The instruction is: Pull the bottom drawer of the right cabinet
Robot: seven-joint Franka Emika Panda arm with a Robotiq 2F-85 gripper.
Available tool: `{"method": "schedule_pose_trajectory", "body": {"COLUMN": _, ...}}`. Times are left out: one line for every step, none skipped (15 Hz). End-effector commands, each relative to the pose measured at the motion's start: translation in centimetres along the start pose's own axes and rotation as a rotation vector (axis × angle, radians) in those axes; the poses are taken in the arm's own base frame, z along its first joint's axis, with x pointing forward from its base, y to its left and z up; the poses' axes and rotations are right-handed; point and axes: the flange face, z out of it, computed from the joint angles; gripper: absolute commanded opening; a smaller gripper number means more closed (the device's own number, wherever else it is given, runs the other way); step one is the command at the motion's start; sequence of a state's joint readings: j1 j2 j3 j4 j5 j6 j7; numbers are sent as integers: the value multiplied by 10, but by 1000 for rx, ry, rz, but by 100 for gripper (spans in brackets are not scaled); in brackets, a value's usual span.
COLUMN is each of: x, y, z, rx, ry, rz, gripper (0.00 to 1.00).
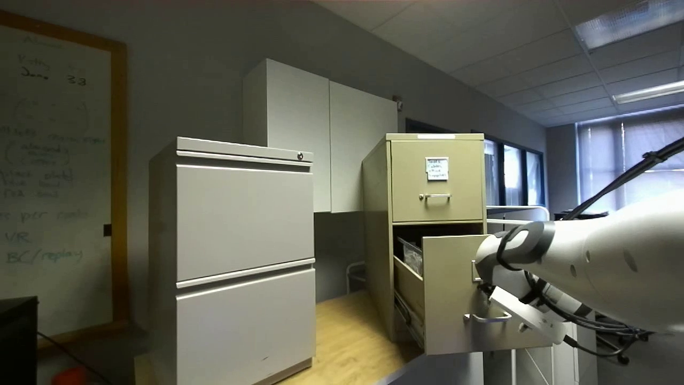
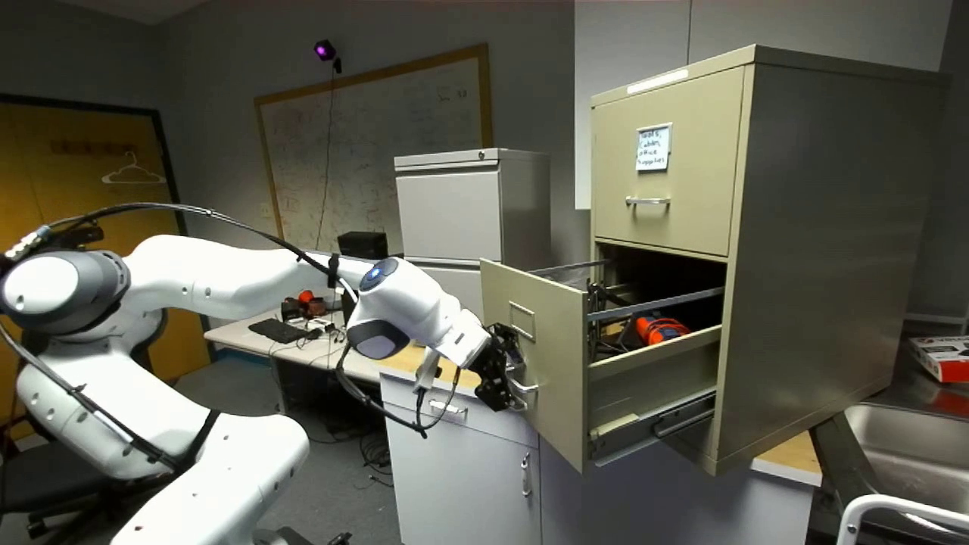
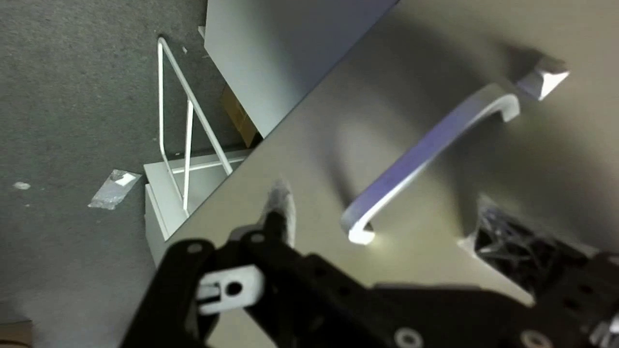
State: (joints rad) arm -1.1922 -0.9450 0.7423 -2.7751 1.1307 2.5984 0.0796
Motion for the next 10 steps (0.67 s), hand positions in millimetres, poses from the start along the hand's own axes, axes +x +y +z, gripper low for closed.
{"method": "schedule_pose_trajectory", "body": {"x": 3, "y": -8, "z": -30, "rx": -7, "ry": 90, "rz": 60, "gripper": 100}}
{"method": "schedule_pose_trajectory", "body": {"x": 2, "y": -9, "z": -35, "rx": -10, "ry": 76, "rz": 52, "gripper": 100}}
{"method": "schedule_pose_trajectory", "body": {"x": 0, "y": -9, "z": -39, "rx": -10, "ry": 33, "rz": 35, "gripper": 100}}
{"method": "schedule_pose_trajectory", "body": {"x": -4, "y": -8, "z": -42, "rx": 4, "ry": -41, "rz": 17, "gripper": 100}}
{"method": "schedule_pose_trajectory", "body": {"x": -9, "y": -7, "z": -43, "rx": 5, "ry": -109, "rz": -3, "gripper": 100}}
{"method": "schedule_pose_trajectory", "body": {"x": -15, "y": -6, "z": -45, "rx": 23, "ry": -178, "rz": -23, "gripper": 100}}
{"method": "schedule_pose_trajectory", "body": {"x": -19, "y": -5, "z": -46, "rx": 30, "ry": -237, "rz": -36, "gripper": 100}}
{"method": "schedule_pose_trajectory", "body": {"x": -24, "y": -4, "z": -47, "rx": 45, "ry": -293, "rz": -58, "gripper": 100}}
{"method": "schedule_pose_trajectory", "body": {"x": -30, "y": -4, "z": -46, "rx": 61, "ry": -350, "rz": -73, "gripper": 100}}
{"method": "schedule_pose_trajectory", "body": {"x": -35, "y": -3, "z": -45, "rx": 76, "ry": -406, "rz": -89, "gripper": 100}}
